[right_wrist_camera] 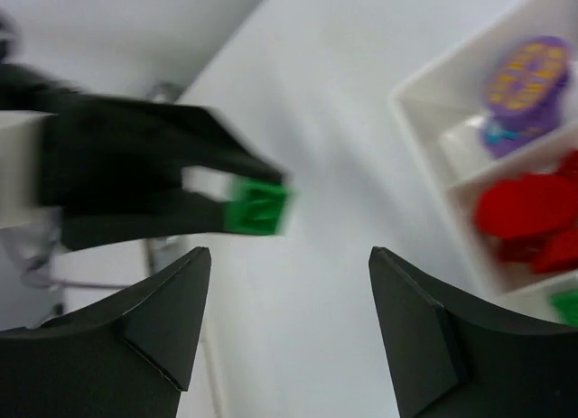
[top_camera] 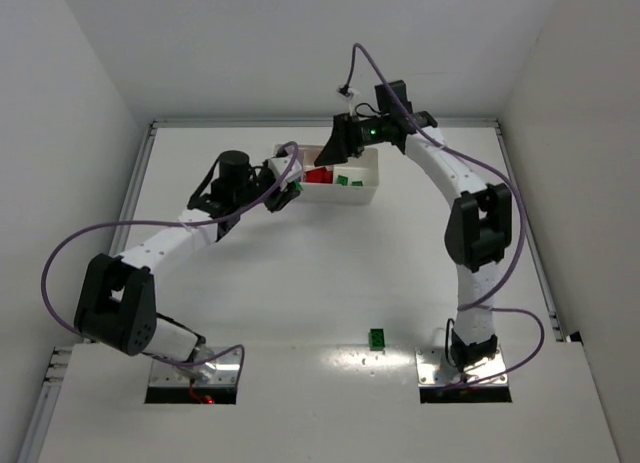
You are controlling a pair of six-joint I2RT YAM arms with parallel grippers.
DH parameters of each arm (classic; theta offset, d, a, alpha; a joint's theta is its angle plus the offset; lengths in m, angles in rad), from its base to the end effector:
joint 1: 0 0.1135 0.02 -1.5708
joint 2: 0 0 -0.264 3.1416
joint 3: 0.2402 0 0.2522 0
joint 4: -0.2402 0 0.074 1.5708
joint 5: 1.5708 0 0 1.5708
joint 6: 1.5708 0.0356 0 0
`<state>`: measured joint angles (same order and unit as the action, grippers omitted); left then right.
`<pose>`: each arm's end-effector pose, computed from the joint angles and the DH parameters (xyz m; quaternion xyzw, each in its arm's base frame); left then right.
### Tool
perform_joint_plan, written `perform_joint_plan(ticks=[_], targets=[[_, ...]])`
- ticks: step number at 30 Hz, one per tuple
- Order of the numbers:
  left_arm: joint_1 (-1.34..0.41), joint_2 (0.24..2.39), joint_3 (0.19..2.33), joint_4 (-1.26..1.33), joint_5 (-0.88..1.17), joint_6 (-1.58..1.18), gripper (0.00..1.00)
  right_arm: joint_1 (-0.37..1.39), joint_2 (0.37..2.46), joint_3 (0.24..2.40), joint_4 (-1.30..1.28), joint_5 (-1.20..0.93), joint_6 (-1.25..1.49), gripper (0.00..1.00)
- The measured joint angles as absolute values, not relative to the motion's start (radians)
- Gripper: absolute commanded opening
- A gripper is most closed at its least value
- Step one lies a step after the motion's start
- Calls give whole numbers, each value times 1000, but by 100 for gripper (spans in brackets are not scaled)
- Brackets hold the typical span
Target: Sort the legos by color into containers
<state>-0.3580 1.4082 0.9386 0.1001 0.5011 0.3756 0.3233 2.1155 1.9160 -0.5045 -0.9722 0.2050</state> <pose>0.2946 -0.1285 0.2787 0.4174 0.6958 -0.1997 0.5493 0.4462 0.1805 0.2887 -0.2433 0.7894 0.5062 0.2477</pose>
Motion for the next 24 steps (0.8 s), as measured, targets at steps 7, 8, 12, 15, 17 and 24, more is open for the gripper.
perform_joint_plan(ticks=[7,8,12,15,17,24], targets=[[-358,1460,968,113,508,376,0,326,2021,1791,-373,-1133,399,76],[-358,1460,973,119,511,376,0,326,2021,1770,-359,-1143,430,77],[-361,1459,991,146,516,372,0,326,2033,1692,-286,-1172,551,79],[-369,1447,991,151,517,372,0,326,2054,1685,-259,-1180,603,79],[-377,1436,991,152,517,372,0,326,2063,1686,-242,-1180,622,79],[-398,1402,991,152,528,364,0,331,2109,1723,-180,-1181,705,79]])
